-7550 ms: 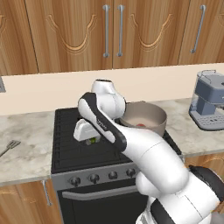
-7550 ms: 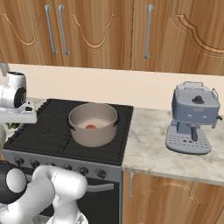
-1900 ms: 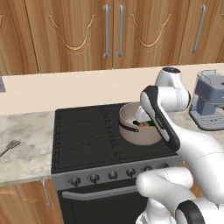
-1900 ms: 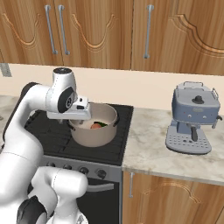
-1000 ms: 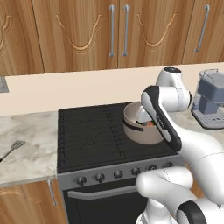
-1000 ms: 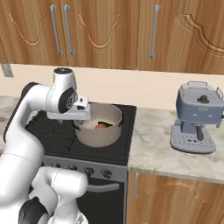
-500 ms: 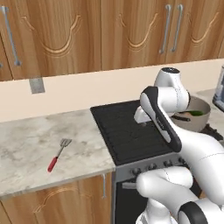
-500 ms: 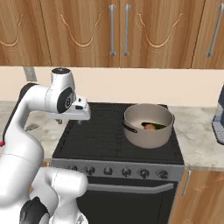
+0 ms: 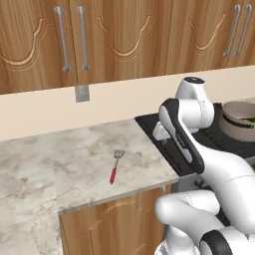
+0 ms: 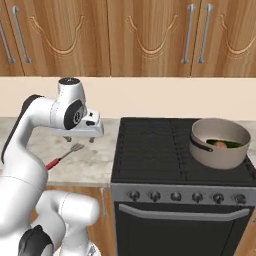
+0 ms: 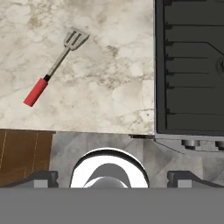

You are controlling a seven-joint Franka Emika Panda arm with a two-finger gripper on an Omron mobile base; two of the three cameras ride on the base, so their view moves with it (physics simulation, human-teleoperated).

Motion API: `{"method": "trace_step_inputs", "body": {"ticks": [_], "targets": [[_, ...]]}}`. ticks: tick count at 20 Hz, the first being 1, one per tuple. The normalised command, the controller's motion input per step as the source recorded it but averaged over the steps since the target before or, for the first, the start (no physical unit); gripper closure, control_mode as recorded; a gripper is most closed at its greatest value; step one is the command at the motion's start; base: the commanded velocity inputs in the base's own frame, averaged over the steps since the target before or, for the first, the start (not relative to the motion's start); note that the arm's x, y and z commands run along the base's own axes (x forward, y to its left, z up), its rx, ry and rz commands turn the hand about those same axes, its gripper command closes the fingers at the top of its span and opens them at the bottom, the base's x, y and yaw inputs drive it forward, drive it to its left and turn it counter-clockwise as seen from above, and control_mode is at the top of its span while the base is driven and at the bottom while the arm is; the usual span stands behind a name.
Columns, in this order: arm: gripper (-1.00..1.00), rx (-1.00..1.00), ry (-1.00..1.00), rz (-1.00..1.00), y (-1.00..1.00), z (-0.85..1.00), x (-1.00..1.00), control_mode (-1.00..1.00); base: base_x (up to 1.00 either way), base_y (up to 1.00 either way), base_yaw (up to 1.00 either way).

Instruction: Put the cucumber and onion in the pot. Retrieve the spatula and lightly stir the vegetables in the pot.

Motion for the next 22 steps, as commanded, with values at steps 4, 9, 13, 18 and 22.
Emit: {"method": "trace_step_inputs", "body": {"ticks": [4, 9, 13, 18, 22], "targets": [[-1.00, 0.00, 0.00, 0.00, 0.00, 0.00, 0.00, 1.00, 0.02, 0.03, 0.18], [-1.00, 0.00, 0.00, 0.00, 0.00, 0.00, 0.00, 1.00, 0.03, 0.49, 0.35], [-1.00, 0.00, 0.00, 0.00, 0.00, 0.00, 0.00, 1.00, 0.00, 0.41, 0.12], [-1.00, 0.00, 0.00, -0.01, 0.05, -0.01, 0.00, -1.00, 0.01, 0.27, -0.02], [-1.00, 0.04, -0.01, -0.08, 0.52, -0.50, 0.20, -1.00, 0.00, 0.00, 0.00]]}}
